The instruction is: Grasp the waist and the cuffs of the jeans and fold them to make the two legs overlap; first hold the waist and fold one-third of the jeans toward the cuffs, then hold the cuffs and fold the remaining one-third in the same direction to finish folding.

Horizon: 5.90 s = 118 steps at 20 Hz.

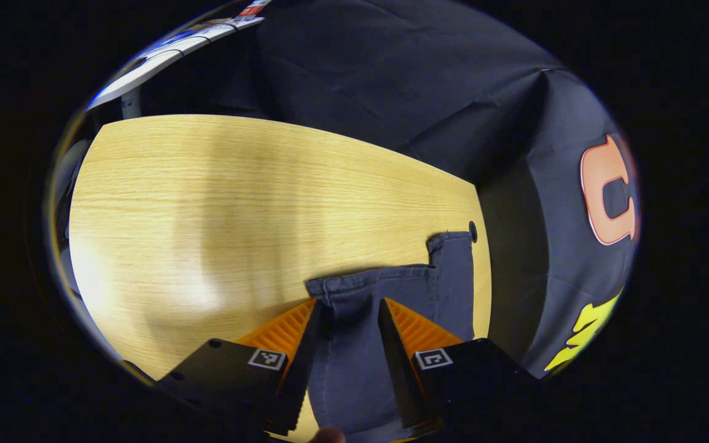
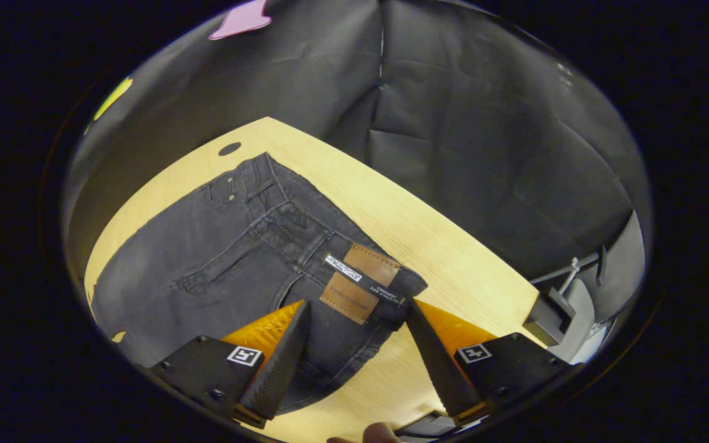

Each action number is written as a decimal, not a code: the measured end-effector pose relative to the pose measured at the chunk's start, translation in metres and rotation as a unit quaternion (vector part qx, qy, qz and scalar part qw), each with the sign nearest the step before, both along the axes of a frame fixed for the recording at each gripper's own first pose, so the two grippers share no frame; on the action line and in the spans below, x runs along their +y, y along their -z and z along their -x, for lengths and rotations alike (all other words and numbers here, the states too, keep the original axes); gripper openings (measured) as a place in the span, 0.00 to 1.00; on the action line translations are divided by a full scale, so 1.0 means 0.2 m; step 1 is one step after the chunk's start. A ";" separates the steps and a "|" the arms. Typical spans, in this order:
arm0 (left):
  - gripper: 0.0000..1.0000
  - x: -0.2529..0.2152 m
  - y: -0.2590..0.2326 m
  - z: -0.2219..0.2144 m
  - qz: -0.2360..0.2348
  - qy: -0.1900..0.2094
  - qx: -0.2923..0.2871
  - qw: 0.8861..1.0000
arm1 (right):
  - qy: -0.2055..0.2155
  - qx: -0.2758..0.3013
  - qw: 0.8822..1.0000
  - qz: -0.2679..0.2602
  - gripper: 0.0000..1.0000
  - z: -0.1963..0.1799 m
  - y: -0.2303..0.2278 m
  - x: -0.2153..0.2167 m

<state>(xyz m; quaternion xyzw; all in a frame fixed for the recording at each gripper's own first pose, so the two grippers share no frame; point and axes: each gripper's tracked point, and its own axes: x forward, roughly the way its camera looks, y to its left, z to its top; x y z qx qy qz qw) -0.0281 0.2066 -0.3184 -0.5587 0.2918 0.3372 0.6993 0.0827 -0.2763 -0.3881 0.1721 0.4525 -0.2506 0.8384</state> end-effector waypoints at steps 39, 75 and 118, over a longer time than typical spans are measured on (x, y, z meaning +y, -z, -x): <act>0.04 0.14 -0.56 -0.57 0.182 -0.095 -0.068 0.976 | 0.078 -0.041 0.900 -0.427 0.01 -0.79 -0.76 0.26; 1.00 -0.10 -0.77 -1.26 -0.016 0.199 -0.074 0.977 | -0.161 -0.120 0.975 -0.092 0.87 -1.25 -0.75 0.24; 0.99 -1.26 -1.13 -0.13 -0.405 0.393 -0.077 0.822 | 0.005 -0.212 0.971 -0.110 0.99 -1.24 -0.02 0.07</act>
